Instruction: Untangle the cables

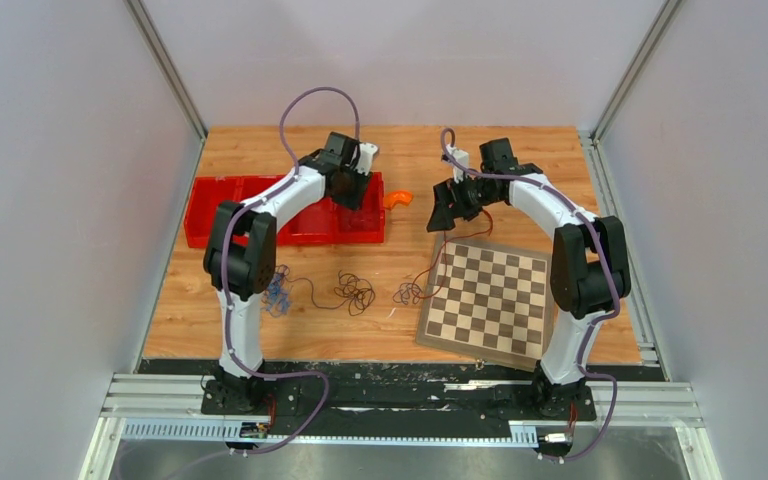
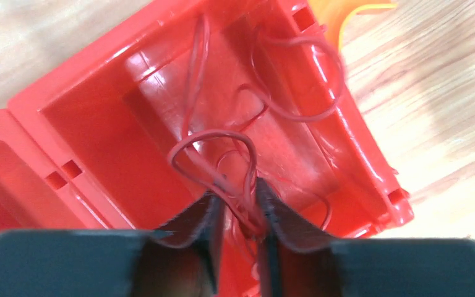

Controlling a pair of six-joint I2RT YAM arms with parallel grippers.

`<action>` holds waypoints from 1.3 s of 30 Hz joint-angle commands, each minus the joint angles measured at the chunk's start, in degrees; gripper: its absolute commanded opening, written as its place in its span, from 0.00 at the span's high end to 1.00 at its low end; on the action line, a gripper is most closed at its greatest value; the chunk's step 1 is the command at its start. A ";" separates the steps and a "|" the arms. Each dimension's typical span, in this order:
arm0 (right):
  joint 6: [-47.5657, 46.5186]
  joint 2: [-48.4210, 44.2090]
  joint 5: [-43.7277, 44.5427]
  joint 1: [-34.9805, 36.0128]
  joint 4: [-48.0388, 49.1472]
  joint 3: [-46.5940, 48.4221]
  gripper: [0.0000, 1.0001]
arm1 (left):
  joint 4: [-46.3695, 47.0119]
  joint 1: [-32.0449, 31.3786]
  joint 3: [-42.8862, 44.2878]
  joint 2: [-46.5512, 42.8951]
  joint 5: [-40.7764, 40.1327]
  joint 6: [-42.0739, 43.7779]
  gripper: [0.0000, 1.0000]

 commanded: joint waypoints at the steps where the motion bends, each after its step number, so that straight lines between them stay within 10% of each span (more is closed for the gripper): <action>1: -3.18 -2.84 2.74 -0.36 -1.34 1.23 0.07 | -5.86 -0.23 7.78 -2.01 1.52 0.28 0.53; 10: -8.92 1.62 12.53 -0.32 -9.30 9.16 0.09 | -17.57 -0.15 16.66 -9.87 5.40 3.08 0.14; 23: -9.16 4.33 13.54 0.06 -11.73 9.92 0.21 | 4.89 -3.53 -13.29 -25.43 32.47 -9.50 0.23; 33: -10.27 3.34 10.95 0.43 -12.62 9.06 0.24 | 3.26 0.49 -5.27 -21.95 -1.13 -5.23 0.34; 39: -9.67 3.31 10.88 0.38 -12.19 8.80 0.25 | -2.09 3.74 0.39 -15.00 -5.98 -7.72 0.30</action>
